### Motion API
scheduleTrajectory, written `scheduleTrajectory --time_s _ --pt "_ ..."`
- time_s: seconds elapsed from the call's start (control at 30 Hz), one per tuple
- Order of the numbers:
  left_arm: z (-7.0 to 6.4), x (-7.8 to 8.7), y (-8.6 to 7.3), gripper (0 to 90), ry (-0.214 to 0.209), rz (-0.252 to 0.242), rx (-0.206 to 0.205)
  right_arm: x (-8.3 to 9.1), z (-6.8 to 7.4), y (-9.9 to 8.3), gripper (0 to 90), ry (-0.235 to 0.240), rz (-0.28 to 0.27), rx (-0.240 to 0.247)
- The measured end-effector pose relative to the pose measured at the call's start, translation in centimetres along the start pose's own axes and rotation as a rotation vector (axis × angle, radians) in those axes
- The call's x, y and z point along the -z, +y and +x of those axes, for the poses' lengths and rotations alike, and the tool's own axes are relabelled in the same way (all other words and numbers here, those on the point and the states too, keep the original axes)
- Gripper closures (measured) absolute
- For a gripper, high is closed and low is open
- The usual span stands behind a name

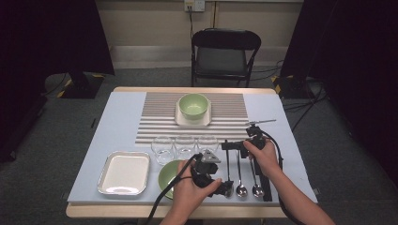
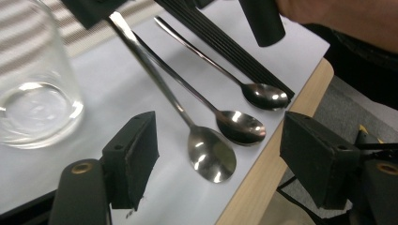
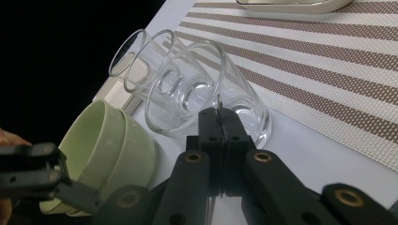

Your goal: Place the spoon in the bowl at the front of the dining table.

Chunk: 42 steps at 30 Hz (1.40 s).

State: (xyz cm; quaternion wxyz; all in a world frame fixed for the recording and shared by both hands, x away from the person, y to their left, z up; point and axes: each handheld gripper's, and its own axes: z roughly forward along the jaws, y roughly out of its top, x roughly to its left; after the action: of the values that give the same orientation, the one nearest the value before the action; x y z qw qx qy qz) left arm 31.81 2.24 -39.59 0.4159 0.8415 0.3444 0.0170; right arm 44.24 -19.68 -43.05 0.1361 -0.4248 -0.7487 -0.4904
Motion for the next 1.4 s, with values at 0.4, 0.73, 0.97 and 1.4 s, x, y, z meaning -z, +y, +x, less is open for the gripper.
scheduleTrajectory --time_s 0.4,0.73,0.97,1.4 --pt "2.1 2.8 0.6 27.9 0.018 -0.045 0.047 1.3 0.9 1.3 90.0 0.026 -0.026 -0.013" --pt "3.2 4.1 0.8 27.9 0.027 -0.047 0.052 2.3 1.3 2.5 90.0 0.04 -0.052 -0.023" --pt "3.8 4.7 0.9 27.9 0.037 -0.041 0.058 2.5 1.6 3.2 90.0 0.047 -0.062 -0.034" --pt "4.8 5.6 1.0 27.9 0.034 -0.047 0.072 2.9 2.0 4.4 90.0 0.062 -0.074 -0.032"
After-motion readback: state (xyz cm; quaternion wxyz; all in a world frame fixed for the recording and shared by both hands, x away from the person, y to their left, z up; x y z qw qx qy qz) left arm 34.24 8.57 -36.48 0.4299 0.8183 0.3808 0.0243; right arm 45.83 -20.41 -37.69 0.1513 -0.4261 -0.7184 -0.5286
